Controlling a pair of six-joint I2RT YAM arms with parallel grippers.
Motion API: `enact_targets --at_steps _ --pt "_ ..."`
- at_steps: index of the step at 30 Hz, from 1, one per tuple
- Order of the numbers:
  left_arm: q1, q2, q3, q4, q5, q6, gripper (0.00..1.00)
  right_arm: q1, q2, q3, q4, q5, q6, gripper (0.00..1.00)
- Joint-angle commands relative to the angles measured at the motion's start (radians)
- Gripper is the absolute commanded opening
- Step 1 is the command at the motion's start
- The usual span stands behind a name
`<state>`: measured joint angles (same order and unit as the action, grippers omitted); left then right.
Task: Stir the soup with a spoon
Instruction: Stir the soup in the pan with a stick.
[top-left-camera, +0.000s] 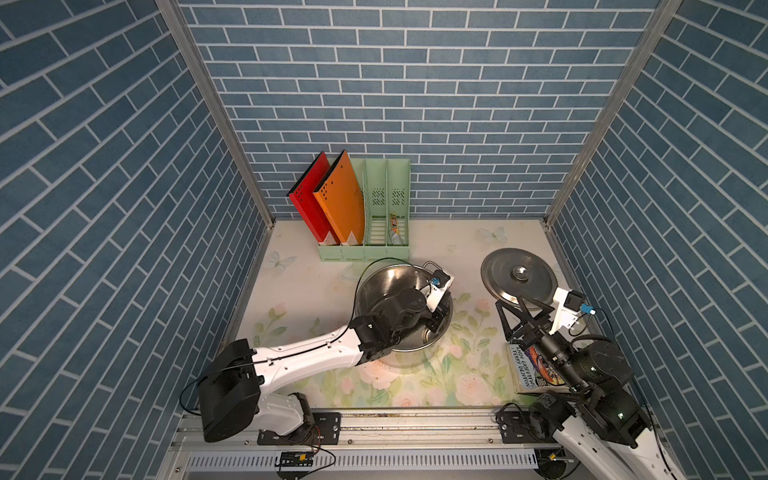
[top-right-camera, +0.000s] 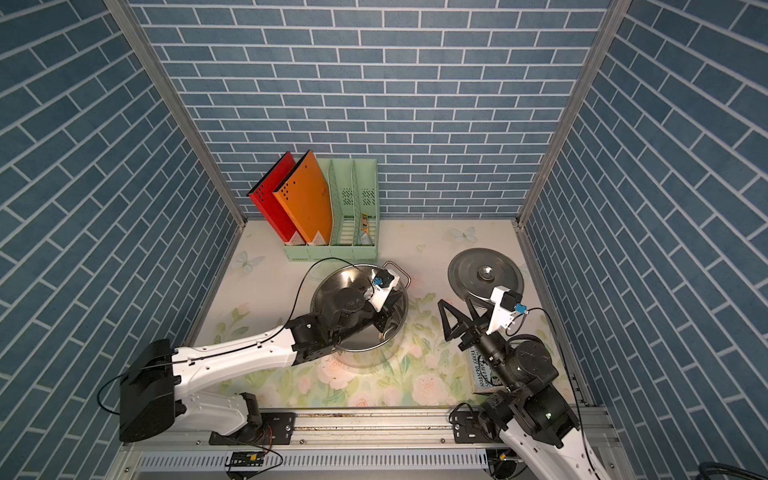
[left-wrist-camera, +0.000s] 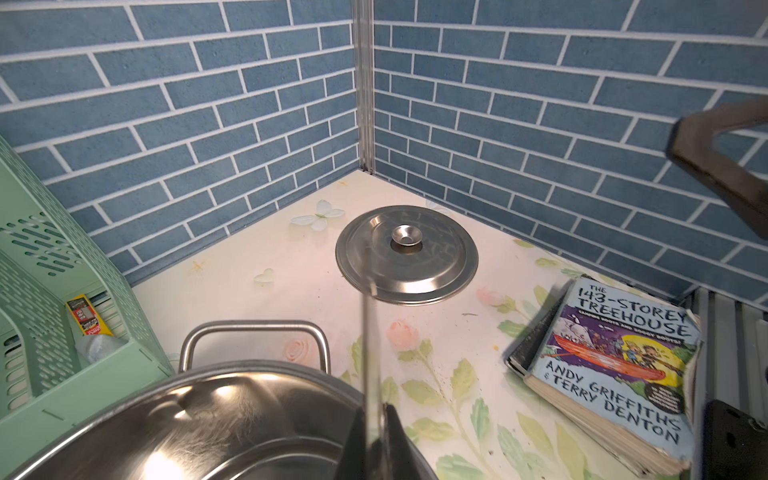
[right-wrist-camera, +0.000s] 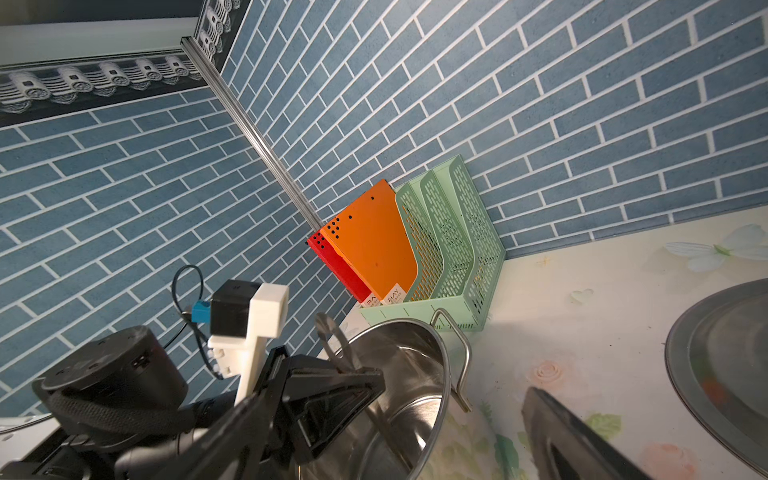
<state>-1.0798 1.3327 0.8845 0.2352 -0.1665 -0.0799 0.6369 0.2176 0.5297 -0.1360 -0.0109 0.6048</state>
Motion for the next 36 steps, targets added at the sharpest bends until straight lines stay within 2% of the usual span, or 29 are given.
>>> enact_targets --at_steps 1,9,15,18,22,30,36 --pt "-0.021 -0.097 -0.057 -0.074 -0.067 -0.040 0.00 0.004 -0.004 -0.015 0.036 0.002 -0.005 1.00" --pt "-0.009 -0.329 -0.201 -0.262 -0.274 -0.096 0.00 0.003 0.055 -0.033 0.109 -0.032 0.004 1.00" --pt "0.142 -0.376 -0.242 -0.290 -0.304 -0.101 0.00 0.003 0.078 -0.025 0.129 -0.047 0.006 1.00" --pt "0.240 -0.339 -0.226 -0.263 -0.314 -0.085 0.00 0.004 0.066 -0.023 0.113 -0.039 0.008 1.00" --pt "0.317 -0.261 -0.168 -0.201 -0.306 -0.050 0.00 0.004 0.045 -0.018 0.088 -0.027 0.010 1.00" --pt "0.326 -0.061 -0.001 -0.046 -0.171 0.000 0.00 0.005 0.027 -0.005 0.055 -0.012 0.000 1.00" --pt "0.304 0.051 0.077 0.061 -0.048 -0.006 0.00 0.003 0.007 0.009 0.019 0.003 -0.005 1.00"
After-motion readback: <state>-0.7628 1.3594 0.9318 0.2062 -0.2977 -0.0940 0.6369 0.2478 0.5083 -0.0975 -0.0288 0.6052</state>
